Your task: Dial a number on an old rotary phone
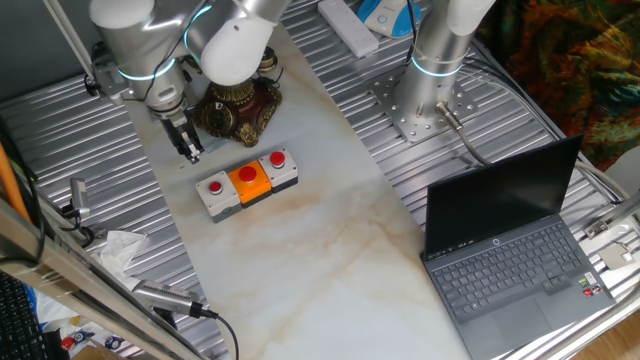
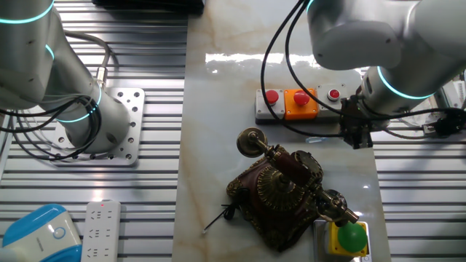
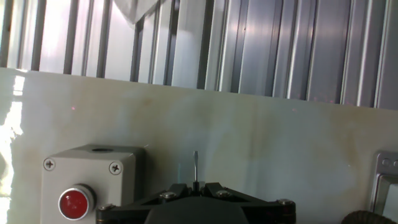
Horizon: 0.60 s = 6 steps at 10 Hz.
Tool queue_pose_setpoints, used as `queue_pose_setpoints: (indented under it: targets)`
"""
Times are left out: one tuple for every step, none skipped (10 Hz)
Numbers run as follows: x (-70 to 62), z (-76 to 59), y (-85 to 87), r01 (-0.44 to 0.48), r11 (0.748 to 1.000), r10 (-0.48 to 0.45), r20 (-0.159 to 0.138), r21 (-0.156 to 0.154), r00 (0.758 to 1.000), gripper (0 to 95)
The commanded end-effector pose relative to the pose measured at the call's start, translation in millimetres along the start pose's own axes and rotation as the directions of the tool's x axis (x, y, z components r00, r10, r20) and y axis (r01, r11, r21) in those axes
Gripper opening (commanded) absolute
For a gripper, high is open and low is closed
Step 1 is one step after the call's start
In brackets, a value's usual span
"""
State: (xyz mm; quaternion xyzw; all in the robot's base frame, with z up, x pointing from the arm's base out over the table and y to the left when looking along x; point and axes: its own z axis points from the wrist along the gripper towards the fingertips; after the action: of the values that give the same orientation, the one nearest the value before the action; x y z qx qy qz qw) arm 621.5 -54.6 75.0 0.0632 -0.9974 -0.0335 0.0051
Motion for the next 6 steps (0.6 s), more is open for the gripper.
queue_pose_setpoints:
  targets:
    - [-0.6, 0.4, -0.4, 0.006, 1.0, -0.006, 0.006, -0.006, 1.0, 0.0]
    - [-0.6, 0.4, -0.4, 0.006, 1.0, -0.006, 0.005, -0.001, 1.0, 0.0]
    - [-0.6, 0.4, -0.4, 0.004, 1.0, -0.004, 0.005, -0.002, 1.0, 0.0]
    - [-0.6, 0.4, -0.4, -0.001, 1.0, 0.001, 0.009, -0.002, 1.0, 0.0]
    - [-0.6, 0.4, -0.4, -0.001, 1.0, 0.001, 0.009, -0.003, 1.0, 0.0]
    - [-0.6, 0.4, -0.4, 0.004, 1.0, -0.004, 0.006, -0.004, 1.0, 0.0]
